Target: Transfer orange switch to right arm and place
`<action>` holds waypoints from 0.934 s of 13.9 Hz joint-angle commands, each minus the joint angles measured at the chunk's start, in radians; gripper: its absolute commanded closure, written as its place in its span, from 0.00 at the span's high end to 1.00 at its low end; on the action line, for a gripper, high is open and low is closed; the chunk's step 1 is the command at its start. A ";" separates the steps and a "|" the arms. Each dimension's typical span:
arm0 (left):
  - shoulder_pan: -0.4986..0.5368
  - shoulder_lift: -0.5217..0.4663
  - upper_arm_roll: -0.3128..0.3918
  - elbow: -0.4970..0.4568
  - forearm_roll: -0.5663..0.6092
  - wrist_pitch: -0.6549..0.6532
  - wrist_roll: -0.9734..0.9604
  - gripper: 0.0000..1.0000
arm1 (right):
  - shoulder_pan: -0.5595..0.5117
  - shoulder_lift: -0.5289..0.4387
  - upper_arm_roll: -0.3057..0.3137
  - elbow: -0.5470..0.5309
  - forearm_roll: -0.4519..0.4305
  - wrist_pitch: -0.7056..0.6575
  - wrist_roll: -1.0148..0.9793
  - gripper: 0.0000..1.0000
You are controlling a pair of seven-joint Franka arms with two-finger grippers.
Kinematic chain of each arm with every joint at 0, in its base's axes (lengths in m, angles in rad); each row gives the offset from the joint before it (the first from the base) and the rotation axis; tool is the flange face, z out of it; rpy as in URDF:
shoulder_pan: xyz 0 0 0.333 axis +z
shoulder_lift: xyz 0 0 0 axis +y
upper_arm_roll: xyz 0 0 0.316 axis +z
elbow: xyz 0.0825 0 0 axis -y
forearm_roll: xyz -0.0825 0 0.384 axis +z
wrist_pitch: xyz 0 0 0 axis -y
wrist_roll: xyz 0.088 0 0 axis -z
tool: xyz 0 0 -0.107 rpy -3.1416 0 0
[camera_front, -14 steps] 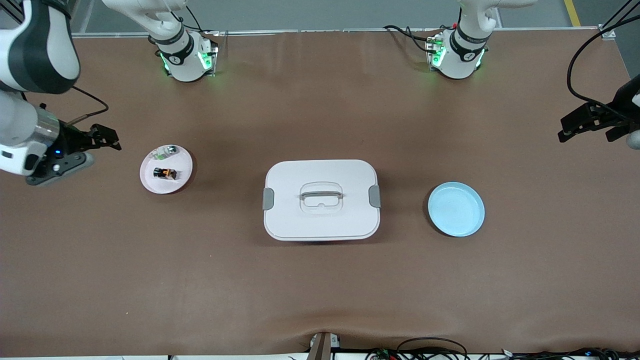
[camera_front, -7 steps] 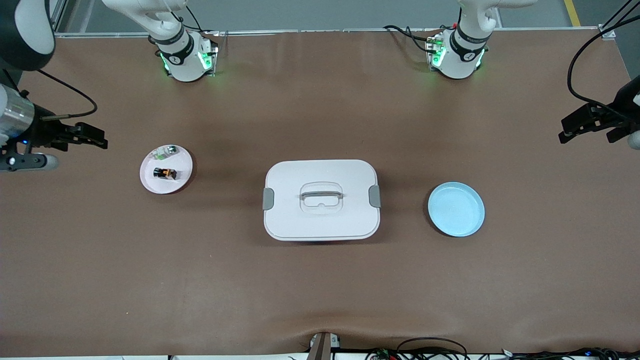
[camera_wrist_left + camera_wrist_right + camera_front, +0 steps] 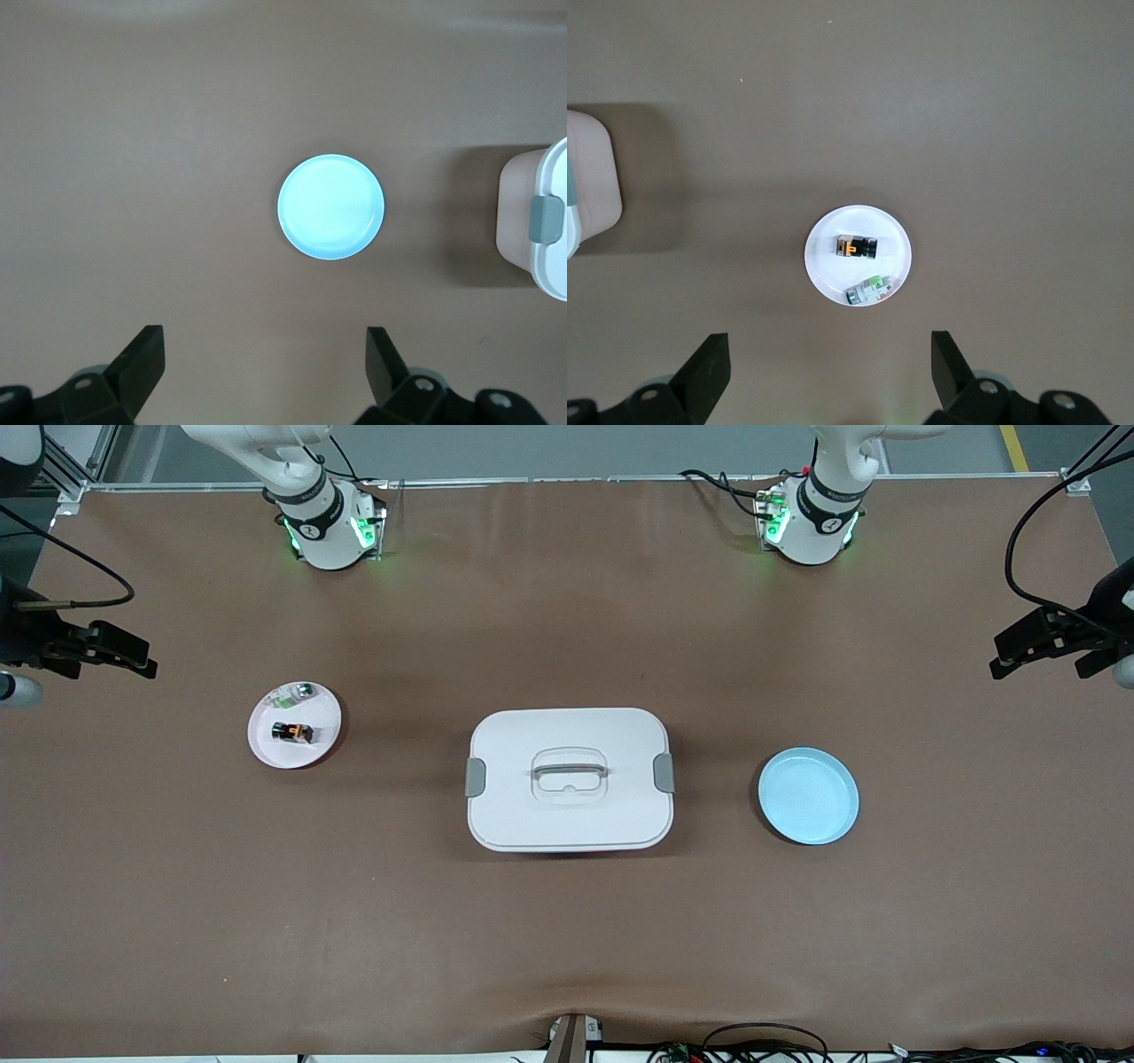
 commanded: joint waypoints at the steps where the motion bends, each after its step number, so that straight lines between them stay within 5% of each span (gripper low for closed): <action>1: 0.001 -0.001 -0.003 0.014 -0.016 0.001 0.002 1.00 | 0.016 0.014 0.004 0.034 -0.005 -0.027 0.054 1.00; 5: 0.003 -0.001 -0.003 0.014 -0.015 0.001 0.017 1.00 | 0.047 0.008 0.005 0.034 -0.003 -0.073 0.303 1.00; 13: 0.001 -0.001 -0.002 0.014 -0.013 0.001 0.019 1.00 | 0.070 -0.027 -0.001 0.077 -0.019 -0.118 0.300 1.00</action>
